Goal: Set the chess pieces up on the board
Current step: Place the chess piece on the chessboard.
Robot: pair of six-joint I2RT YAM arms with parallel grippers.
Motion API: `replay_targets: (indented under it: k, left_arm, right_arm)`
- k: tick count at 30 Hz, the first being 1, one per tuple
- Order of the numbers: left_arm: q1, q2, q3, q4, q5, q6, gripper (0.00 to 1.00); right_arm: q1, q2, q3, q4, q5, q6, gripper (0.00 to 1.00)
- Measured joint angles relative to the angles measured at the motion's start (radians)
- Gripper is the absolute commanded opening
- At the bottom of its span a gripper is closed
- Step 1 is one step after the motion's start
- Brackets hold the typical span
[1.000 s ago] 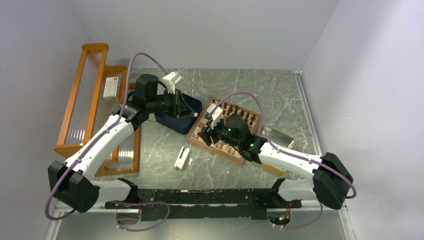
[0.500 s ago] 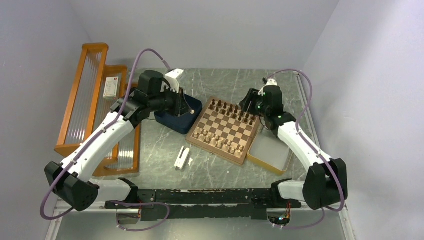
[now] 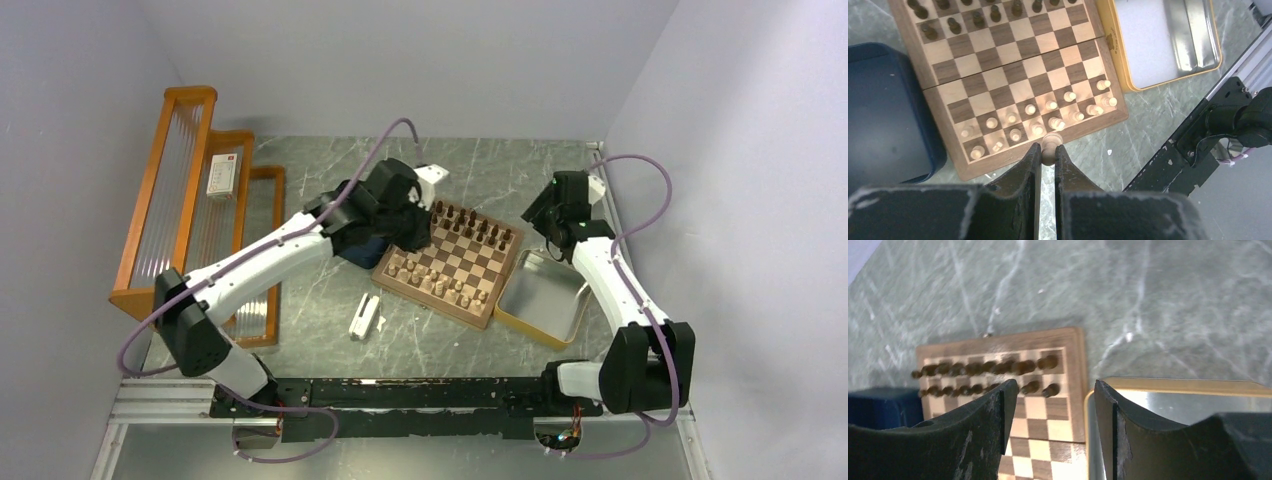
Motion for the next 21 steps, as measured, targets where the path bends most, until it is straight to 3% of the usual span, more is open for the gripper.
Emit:
replay_targets:
  k: [11, 21]
  left_arm:
    - [-0.194, 0.301, 0.223, 0.013, -0.082, 0.008, 0.05]
    - [-0.242, 0.464, 0.294, 0.013, -0.116, 0.014, 0.05]
  right_arm:
    - [-0.074, -0.063, -0.067, -0.065, 0.089, 0.109, 0.62]
    - [-0.078, -0.096, -0.137, -0.089, 0.116, 0.153, 0.62]
